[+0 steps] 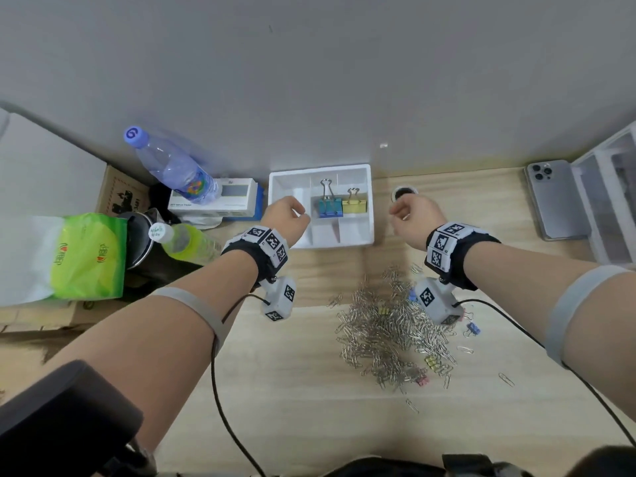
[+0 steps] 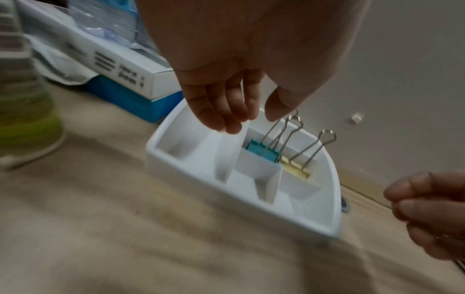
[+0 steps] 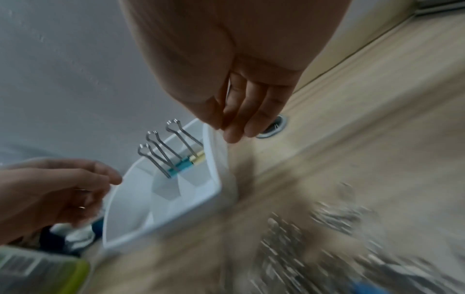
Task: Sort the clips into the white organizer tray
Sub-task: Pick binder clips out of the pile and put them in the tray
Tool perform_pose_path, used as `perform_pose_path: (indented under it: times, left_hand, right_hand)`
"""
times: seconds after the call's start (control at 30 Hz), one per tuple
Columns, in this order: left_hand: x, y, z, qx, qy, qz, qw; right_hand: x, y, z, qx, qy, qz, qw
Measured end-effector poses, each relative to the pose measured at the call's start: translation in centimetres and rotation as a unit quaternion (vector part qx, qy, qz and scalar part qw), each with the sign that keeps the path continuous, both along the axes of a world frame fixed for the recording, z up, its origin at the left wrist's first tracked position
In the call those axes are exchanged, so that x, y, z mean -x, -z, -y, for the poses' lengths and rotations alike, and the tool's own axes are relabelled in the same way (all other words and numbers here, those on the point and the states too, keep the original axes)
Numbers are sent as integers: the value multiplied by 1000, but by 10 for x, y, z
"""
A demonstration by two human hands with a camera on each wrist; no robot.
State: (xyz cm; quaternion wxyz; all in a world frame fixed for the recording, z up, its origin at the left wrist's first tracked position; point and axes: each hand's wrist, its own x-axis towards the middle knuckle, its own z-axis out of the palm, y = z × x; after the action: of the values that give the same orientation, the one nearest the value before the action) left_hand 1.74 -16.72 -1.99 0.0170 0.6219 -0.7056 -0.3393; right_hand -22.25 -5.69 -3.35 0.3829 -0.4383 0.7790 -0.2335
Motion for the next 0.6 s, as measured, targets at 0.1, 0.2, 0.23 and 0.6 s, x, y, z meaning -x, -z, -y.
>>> perform_pose_path:
  times: [0.1,0.2,0.23,0.6]
  left_hand:
    - [-3,7,-31,-16,27,22,999]
    - [3,16,-65,-59,78,41,994]
    - [8,18,-76,-81,104,42,990]
    - [51,48,-147,-125,221,7,967]
  right_hand:
    - [1,9,-35,-60,-48,-20,997]
    - [0,11,-73,-152,-134,13,979]
    - [1,11,-86,-188,-179,16,966]
    - [-12,30,-168,-245,-305,-81,917]
